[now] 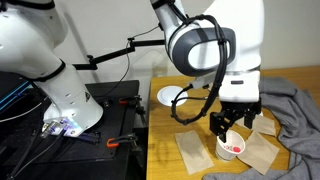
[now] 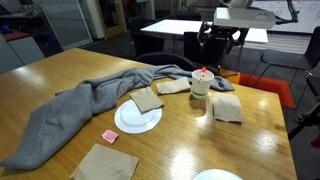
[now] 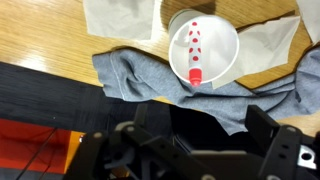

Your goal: Pick the marker from the cup and put it on the table

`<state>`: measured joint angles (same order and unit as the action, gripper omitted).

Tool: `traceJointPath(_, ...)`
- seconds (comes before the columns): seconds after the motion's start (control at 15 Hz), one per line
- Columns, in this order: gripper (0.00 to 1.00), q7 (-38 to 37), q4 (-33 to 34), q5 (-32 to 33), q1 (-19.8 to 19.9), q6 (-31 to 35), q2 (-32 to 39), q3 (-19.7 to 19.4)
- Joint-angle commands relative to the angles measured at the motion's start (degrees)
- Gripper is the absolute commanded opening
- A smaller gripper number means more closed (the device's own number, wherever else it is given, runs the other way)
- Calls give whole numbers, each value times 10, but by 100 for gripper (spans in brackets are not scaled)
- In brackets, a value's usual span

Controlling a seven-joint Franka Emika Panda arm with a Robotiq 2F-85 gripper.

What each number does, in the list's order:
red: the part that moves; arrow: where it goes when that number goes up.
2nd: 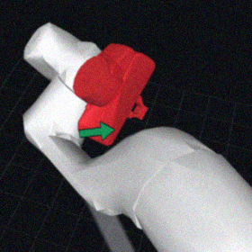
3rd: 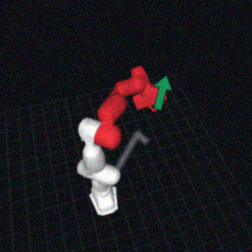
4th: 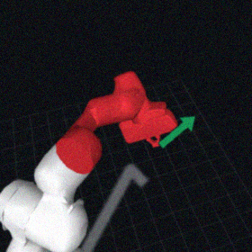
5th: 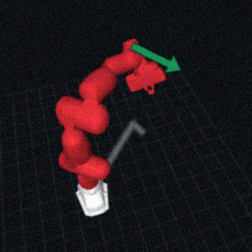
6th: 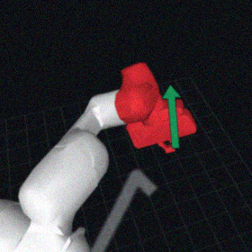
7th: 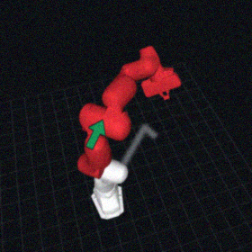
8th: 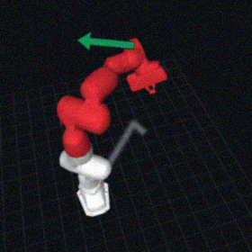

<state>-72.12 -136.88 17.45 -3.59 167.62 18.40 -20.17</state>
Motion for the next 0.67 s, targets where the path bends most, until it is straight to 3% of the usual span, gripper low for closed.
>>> traceJointPath(0.0, 100, -57, 30, 1, -60, -32, 24, -53)
traceJointPath(0.27, 100, -96, 58, -2, -88, -53, 56, -67)
traceJointPath(0.33, 96, -100, 61, -5, -88, -51, 63, -63)
traceJointPath(0.4, 84, -105, 65, -7, -90, -51, 69, -61)
traceJointPath(0.6, 73, -108, 71, -16, -92, -51, 85, -58)
